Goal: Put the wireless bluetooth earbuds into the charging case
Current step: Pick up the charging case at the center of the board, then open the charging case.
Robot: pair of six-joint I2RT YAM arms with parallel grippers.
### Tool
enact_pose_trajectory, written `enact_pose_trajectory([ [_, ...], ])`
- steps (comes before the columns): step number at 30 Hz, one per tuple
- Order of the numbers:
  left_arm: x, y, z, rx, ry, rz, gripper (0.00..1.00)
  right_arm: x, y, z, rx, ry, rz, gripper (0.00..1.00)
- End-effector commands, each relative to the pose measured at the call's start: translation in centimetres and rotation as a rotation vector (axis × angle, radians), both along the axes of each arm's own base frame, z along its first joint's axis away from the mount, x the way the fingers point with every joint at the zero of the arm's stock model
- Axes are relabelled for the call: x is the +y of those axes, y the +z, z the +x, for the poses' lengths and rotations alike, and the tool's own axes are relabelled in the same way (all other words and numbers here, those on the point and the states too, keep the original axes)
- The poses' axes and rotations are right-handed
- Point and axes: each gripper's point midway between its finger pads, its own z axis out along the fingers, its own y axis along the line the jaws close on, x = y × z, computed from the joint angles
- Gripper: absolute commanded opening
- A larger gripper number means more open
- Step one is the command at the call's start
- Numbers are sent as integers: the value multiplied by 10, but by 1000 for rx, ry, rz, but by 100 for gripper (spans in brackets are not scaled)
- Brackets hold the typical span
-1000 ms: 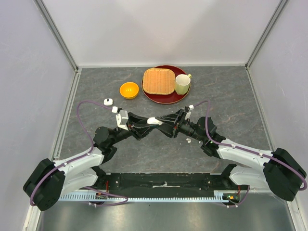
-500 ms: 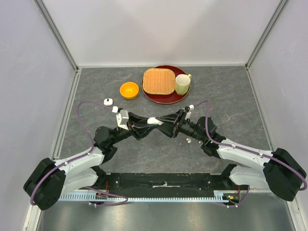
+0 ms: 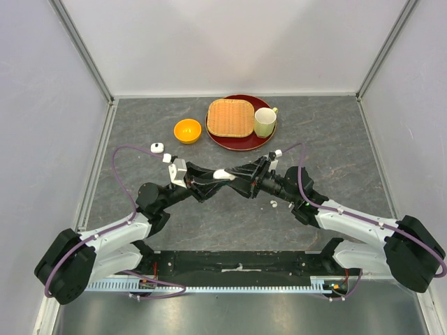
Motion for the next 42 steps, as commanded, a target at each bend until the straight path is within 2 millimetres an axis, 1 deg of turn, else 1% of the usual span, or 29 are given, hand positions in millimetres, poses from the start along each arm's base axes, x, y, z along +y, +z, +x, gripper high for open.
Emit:
enact_pose_trajectory([
  [1,-7,18,-10,-24,-69,-25,33,6,11,-6,-59,31,-26,6],
  [4,-7,19,-10,-25,-70,-24,33,6,11,-6,-62,32,-33,6],
  [5,-7,18,-11,-24,-73,-22,23,6,11,-6,-65,32,-34,6],
  [7,-7,18,-10,-27,-69,-23,12,7,11,-6,-66,34,-36,6],
  [8,-6,18,-10,-27,-64,-26,2,7,11,-6,-66,34,-38,6],
  [10,-5,20,-10,-36,-56,-30,2,7,11,-7,-82,37,-48,11],
  [11,-4,22,-9,-45,-46,-38,2,7,12,-7,-90,38,-52,27],
  [12,-2,21,-9,-45,-38,-43,2,7,13,-7,-123,34,-63,38],
  [13,0,22,-9,-51,-27,-50,2,6,16,-7,-146,30,-70,54],
  [15,4,25,-10,-65,-7,-72,2,4,17,-6,-206,11,-114,73],
  [16,7,27,-9,-69,5,-83,2,3,19,-5,-246,-1,-135,87],
  [17,9,27,-9,-73,14,-93,2,2,19,-3,-258,-10,-184,95],
  [18,13,30,-12,-95,26,-116,2,-3,26,-3,-303,-28,-209,98],
  [19,17,33,-10,-102,53,-135,2,-8,25,3,-395,-71,-287,98],
  [20,22,35,-10,-117,72,-155,2,-13,24,5,-403,-79,-354,98],
  [21,27,31,-11,-110,93,-167,2,-20,32,3,-451,-99,-377,98],
  [22,34,40,-13,-134,116,-213,2,-27,28,6,-518,-120,-449,98],
  [24,36,40,-17,-171,117,-209,2,-35,43,2,-613,-137,-472,98],
  [26,39,45,-19,-184,120,-225,2,-39,46,-1,-729,-116,-538,98],
  [27,40,46,-21,-187,116,-236,2,-39,40,-3,-744,-89,-574,98],
  [28,41,47,-21,-188,119,-246,2,-40,41,-5,-773,-57,-612,98],
  [29,44,53,-25,-208,112,-273,2,-37,38,-11,-842,0,-643,98],
  [31,44,55,-26,-203,102,-285,2,-35,22,-11,-852,76,-716,98],
  [32,43,57,-28,-208,94,-290,2,-34,29,-13,-882,89,-719,98],
  [34,42,60,-31,-218,75,-295,2,-34,22,-13,-919,128,-767,98],
  [35,41,61,-32,-224,67,-294,2,-33,28,-12,-941,129,-765,98],
  [36,41,64,-33,-237,62,-296,2,-33,27,-12,-960,141,-775,98],
  [38,39,66,-36,-251,46,-291,2,-32,30,-12,-973,154,-787,98],
  [42,35,66,-39,-258,13,-277,2,-26,25,-8,-959,179,-792,98],
])
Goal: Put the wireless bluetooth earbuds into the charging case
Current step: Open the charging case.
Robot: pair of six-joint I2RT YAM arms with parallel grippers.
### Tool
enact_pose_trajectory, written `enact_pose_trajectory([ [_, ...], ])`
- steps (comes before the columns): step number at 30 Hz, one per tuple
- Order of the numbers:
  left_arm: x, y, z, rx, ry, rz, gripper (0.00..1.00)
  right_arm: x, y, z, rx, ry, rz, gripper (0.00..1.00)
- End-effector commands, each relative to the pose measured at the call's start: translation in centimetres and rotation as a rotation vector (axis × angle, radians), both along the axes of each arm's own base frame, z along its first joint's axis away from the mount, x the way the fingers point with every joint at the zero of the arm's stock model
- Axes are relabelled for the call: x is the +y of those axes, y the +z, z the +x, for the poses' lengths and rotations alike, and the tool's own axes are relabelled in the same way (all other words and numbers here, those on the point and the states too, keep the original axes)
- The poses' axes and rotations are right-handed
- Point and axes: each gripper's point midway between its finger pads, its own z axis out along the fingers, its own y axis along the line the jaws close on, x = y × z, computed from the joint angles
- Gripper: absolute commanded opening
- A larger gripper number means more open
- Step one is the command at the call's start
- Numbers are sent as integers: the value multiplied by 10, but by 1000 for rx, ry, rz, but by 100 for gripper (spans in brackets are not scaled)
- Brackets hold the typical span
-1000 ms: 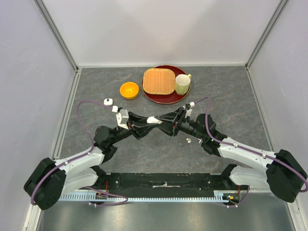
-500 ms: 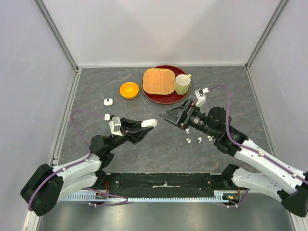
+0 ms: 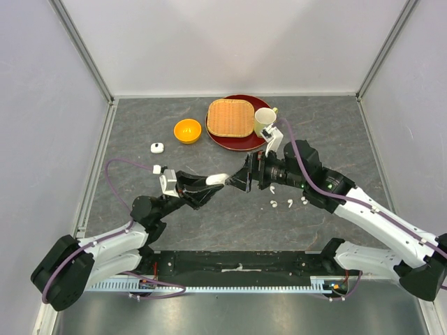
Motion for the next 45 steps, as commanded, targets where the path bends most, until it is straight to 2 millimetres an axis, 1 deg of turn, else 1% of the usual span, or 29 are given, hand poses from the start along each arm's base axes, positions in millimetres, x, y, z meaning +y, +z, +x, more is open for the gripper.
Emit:
enact_pose_trajectory([
  [1,12,70,-30,-248,-56,-183,2,6,14,-3,-62,65,-17,98],
  [3,11,70,-29,-244,-59,-181,2,8,10,-1,-53,62,-28,98],
  [9,9,73,-29,-256,-65,-175,2,9,6,2,-42,50,-41,98],
  [15,4,77,-37,-274,-119,-153,2,8,4,10,-26,-1,-40,98],
  [20,-2,70,-46,-278,-177,-100,2,11,15,12,-31,-20,14,98],
  [26,2,61,-51,-272,-171,-67,2,13,30,14,-38,-36,67,98],
  [35,2,51,-50,-262,-162,-15,2,24,40,6,-5,18,146,98],
  [41,2,50,-50,-260,-158,-12,2,25,45,7,-7,18,167,98],
  [44,3,48,-46,-252,-135,-7,2,24,55,4,-27,32,200,98],
  [45,4,47,-44,-243,-122,-5,2,24,63,2,-47,43,221,98],
])
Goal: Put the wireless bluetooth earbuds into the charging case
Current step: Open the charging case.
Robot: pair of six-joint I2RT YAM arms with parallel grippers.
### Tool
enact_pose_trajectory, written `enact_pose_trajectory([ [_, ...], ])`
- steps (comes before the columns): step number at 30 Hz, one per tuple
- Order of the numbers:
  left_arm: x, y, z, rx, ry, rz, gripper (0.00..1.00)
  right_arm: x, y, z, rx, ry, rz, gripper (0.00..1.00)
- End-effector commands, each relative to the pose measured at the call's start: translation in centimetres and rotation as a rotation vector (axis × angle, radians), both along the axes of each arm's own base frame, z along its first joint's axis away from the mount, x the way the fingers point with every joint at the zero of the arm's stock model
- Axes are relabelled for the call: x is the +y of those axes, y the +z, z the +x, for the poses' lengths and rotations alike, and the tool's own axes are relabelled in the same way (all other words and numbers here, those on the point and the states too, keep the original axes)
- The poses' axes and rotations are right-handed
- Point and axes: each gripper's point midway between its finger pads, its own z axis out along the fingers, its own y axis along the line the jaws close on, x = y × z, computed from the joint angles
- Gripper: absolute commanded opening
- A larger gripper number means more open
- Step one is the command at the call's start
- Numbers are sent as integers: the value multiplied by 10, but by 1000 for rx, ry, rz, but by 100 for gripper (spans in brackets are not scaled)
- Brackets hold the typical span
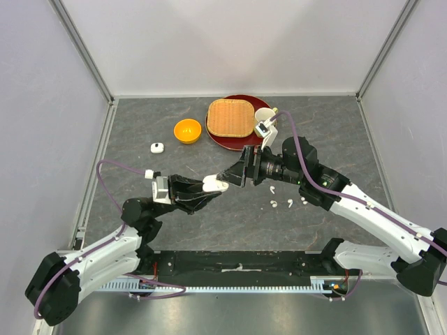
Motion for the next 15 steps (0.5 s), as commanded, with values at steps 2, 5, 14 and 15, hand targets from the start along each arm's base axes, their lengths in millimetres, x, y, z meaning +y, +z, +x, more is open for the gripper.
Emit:
enact_pose_trajectory([
  [2,4,4,-2,-68,34,-3,2,-3,50,-2,-114,2,136,98],
  [5,5,0,1,-56,54,0,2,-13,67,-4,-178,-19,163,98],
  [14,11,1,7,-55,110,-9,2,-37,50,9,-114,-157,124,98],
  [15,12,3,8,-58,118,-14,2,-34,50,7,-104,-138,128,98],
])
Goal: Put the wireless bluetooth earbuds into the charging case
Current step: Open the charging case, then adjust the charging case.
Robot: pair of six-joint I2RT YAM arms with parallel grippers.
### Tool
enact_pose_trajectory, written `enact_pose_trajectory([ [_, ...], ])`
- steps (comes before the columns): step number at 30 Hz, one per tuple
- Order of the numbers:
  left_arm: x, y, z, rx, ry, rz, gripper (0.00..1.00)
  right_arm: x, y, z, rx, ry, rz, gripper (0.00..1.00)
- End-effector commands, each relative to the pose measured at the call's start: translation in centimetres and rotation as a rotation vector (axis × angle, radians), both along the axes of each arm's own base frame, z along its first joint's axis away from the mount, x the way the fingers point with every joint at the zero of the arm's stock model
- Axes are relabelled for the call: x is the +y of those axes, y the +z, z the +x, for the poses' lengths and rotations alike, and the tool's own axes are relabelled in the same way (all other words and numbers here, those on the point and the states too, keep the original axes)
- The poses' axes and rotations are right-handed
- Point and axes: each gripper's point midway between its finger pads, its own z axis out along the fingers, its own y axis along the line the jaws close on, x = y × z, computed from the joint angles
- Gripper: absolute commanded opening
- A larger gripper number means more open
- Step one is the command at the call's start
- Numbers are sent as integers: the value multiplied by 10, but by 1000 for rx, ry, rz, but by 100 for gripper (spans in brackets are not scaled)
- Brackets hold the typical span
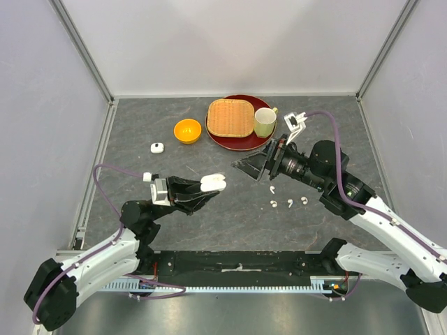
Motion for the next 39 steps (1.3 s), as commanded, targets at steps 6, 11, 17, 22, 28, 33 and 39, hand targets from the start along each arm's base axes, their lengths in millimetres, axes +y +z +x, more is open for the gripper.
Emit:
enact_pose_trajectory([
  [6,8,15,12,-79,109,-32,2,21,-23,-14,173,137,29,98],
  [11,9,23,17,-100,135,-45,2,32,-25,-23,223,219,106,98],
  [17,7,28,19,-109,136,-54,2,43,-43,-23,314,263,117,98],
  [22,6,31,20,-116,135,-56,2,50,-53,-19,349,271,133,98],
  [28,4,31,19,-115,120,-54,2,55,-65,-15,385,264,127,91],
  [33,2,32,20,-116,111,-58,2,58,-71,-14,408,269,128,79],
  [39,1,33,20,-118,108,-59,2,59,-76,-12,422,268,121,71],
])
